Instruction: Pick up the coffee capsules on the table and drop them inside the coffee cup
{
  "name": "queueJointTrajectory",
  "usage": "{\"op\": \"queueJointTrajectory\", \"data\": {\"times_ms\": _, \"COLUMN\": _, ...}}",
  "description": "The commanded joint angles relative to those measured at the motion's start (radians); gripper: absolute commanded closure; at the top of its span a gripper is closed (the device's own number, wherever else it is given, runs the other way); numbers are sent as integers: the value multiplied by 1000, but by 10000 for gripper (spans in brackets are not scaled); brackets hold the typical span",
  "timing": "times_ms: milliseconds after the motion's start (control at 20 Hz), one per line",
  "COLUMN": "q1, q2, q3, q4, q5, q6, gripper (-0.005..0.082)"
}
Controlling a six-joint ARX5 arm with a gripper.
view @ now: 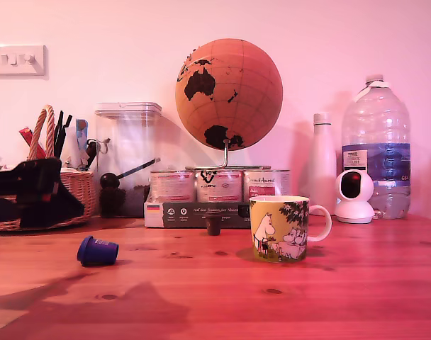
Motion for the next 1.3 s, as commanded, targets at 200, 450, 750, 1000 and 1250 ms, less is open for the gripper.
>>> {"op": "queueJointTrajectory", "data": {"times_ms": 200, "q1": -23, "q2": 79, "q3": 92, "q4": -22, "q5": -2, "q6": -6, "gripper": 21}}
{"op": "queueJointTrajectory", "data": {"times_ms": 450, "q1": -28, "q2": 122, "q3": 169, "q4": -103, "q5": -4, "q6": -49, "gripper": 22}}
{"op": "queueJointTrajectory", "data": {"times_ms": 750, "q1": -27, "q2": 217, "q3": 232, "q4": -111, "q5": -44, "q6": -49, "gripper": 22}}
{"op": "queueJointTrajectory", "data": {"times_ms": 1000, "q1": -27, "q2": 286, "q3": 283, "q4": -126, "q5": -55, "q6": -49, "gripper": 22}}
{"op": "queueJointTrajectory", "data": {"times_ms": 1250, "q1": -26, "q2": 334, "q3": 343, "q4": -182, "q5": -62, "q6": -56, "gripper": 22}}
